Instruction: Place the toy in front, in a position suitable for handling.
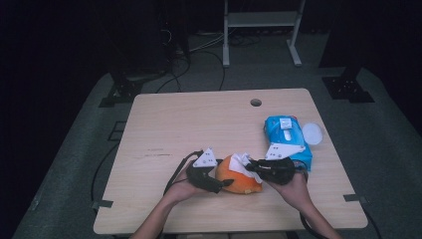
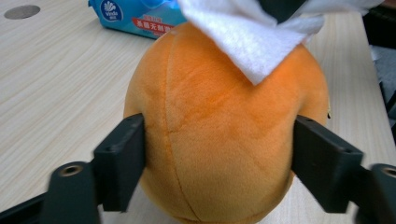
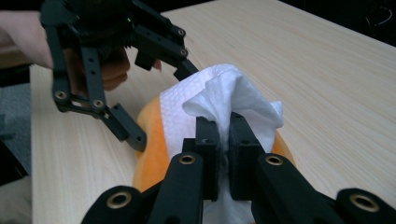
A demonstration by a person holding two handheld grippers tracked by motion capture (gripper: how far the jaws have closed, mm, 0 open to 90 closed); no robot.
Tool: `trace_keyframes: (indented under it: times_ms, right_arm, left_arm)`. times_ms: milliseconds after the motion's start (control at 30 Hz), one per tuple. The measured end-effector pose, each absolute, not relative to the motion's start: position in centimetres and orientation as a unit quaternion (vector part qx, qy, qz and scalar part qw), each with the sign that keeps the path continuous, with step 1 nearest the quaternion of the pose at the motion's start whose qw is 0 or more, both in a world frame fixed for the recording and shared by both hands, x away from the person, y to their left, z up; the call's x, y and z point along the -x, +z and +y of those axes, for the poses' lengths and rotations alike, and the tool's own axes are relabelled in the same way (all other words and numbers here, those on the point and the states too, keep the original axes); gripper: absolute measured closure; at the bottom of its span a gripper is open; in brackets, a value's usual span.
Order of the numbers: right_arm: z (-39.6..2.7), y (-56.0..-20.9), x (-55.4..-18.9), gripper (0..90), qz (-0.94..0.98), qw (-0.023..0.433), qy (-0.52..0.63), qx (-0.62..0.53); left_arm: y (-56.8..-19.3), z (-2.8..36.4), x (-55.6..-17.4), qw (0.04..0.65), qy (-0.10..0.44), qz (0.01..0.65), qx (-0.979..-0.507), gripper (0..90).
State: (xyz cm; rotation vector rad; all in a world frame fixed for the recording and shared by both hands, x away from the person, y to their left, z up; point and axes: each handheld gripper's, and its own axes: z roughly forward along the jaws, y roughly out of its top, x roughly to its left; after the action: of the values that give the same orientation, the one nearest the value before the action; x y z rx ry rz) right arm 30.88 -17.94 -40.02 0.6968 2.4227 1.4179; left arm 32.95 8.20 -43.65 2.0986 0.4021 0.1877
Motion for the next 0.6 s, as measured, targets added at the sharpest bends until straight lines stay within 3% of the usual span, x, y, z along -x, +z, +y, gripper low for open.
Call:
trace_keyframes:
  times_ms: [133,200,300,367,400,600]
  right_arm:
    - [-18.8,-40.7,-31.2,83.9,0.83,0.113,0.485,-0.252]
    - [-19.9,-41.1,-31.3,83.9,0.822,0.104,0.493,-0.265]
    - [-20.2,-41.0,-31.2,83.8,0.824,0.113,0.487,-0.266]
    - [-20.2,-40.7,-31.2,83.8,0.826,0.118,0.483,-0.265]
    - [-20.0,-39.8,-30.9,83.9,0.829,0.148,0.474,-0.26]
    - [-17.8,-38.3,-30.3,83.9,0.829,0.144,0.494,-0.221]
  left_arm:
    - [-43.9,8.5,-33.5,0.49,0.059,0.185,-0.85,10.0]
    - [-44.1,8.6,-34.0,0.5,0.037,0.205,-0.84,8.4]
    - [-44.0,8.5,-33.9,0.509,0.029,0.203,-0.836,22.4]
    - [-43.7,8.4,-33.8,0.509,0.027,0.206,-0.835,25.8]
    - [-43.1,8.2,-33.5,0.514,0.038,0.204,-0.832,30.1]
    - [-42.1,6.7,-32.3,0.504,0.073,0.18,-0.841,32.8]
